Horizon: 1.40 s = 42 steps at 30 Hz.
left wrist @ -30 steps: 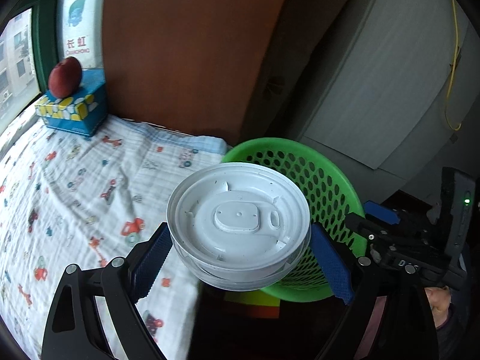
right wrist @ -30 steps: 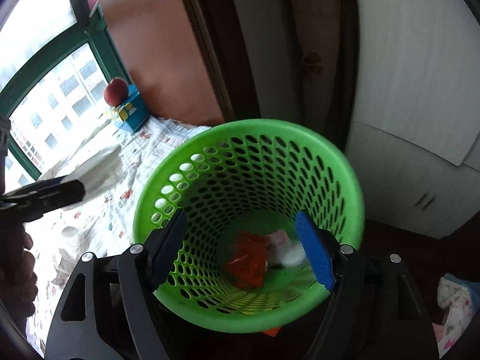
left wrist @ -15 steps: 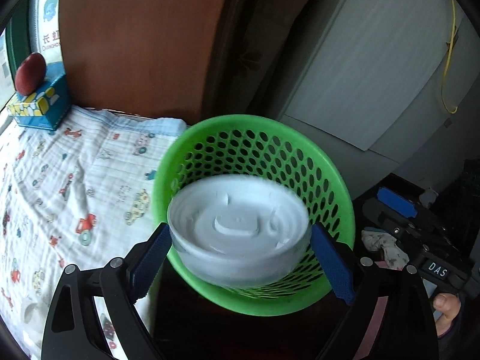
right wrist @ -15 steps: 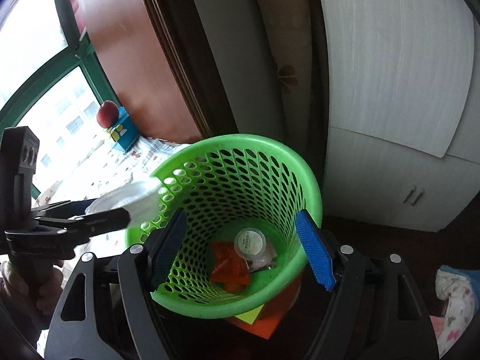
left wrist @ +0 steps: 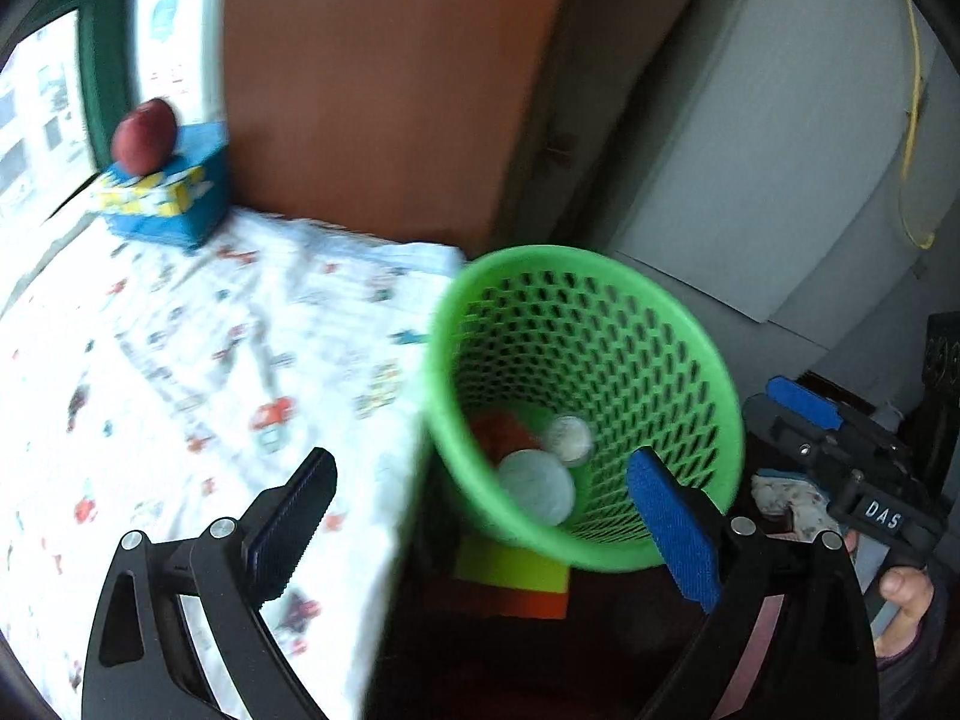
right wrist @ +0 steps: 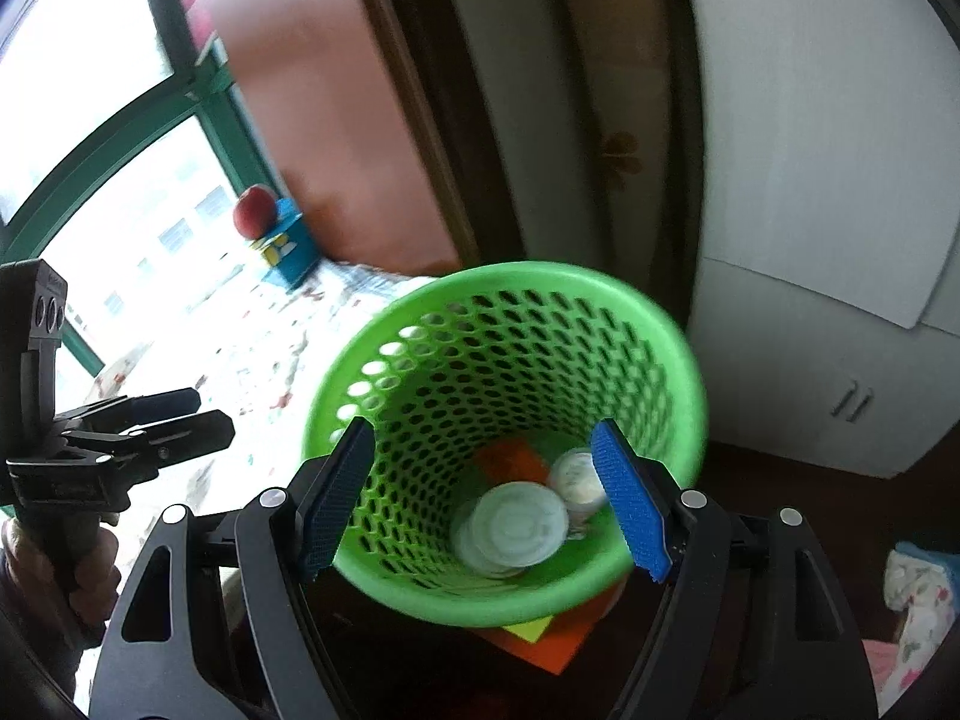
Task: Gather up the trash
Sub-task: 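Lower the white round lid into the green basket and open the left gripper, then move both tools back over the bed toward the remaining trash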
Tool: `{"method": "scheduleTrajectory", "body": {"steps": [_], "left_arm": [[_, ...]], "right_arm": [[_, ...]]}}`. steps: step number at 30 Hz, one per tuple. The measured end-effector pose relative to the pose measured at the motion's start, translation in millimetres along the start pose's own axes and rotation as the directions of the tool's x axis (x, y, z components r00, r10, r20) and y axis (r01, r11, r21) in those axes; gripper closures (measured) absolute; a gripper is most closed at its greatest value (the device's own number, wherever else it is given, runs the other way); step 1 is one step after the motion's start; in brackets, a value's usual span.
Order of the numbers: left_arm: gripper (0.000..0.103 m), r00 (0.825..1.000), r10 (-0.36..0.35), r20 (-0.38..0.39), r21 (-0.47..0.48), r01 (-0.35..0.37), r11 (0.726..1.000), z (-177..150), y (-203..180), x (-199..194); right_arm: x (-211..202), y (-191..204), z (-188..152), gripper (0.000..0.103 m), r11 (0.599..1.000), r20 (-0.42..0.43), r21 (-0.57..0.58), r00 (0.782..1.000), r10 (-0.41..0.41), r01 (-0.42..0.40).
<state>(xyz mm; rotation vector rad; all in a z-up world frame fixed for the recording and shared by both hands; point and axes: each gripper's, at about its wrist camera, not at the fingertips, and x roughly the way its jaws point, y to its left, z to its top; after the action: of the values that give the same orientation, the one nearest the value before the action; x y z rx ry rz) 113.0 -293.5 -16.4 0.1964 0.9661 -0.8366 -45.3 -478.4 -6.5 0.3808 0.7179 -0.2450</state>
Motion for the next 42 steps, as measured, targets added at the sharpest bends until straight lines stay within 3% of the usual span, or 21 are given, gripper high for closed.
{"method": "scheduleTrajectory", "body": {"steps": [10,18,31,37,42], "left_arm": [[0.009,0.993,0.108,0.045,-0.161,-0.1,0.982,-35.5,86.6,-53.6],[0.009,0.971,0.234,0.046,-0.286,-0.212,0.935,-77.2,158.1,-98.3],[0.009,0.945,0.325,0.028,-0.477,-0.273,0.836,-143.0,243.1,-144.7],[0.009,0.943,0.333,0.019,-0.511,-0.277,0.814,-160.6,260.8,-153.2],[0.014,0.952,0.307,0.017,-0.537,-0.25,0.806,-168.3,271.3,-153.2]], "right_arm": [[17.8,63.5,1.3,0.027,0.991,-0.038,-0.091,0.995,0.093,-0.096],[41.5,120.9,-3.5,0.026,0.968,-0.095,-0.164,0.98,0.176,-0.19],[88.5,218.7,-25.9,0.026,0.895,-0.235,-0.264,0.924,0.302,-0.359],[114.9,255.2,-36.6,0.026,0.861,-0.309,-0.278,0.888,0.34,-0.427],[139.6,275.5,-45.6,0.026,0.843,-0.365,-0.279,0.863,0.351,-0.461]]}}
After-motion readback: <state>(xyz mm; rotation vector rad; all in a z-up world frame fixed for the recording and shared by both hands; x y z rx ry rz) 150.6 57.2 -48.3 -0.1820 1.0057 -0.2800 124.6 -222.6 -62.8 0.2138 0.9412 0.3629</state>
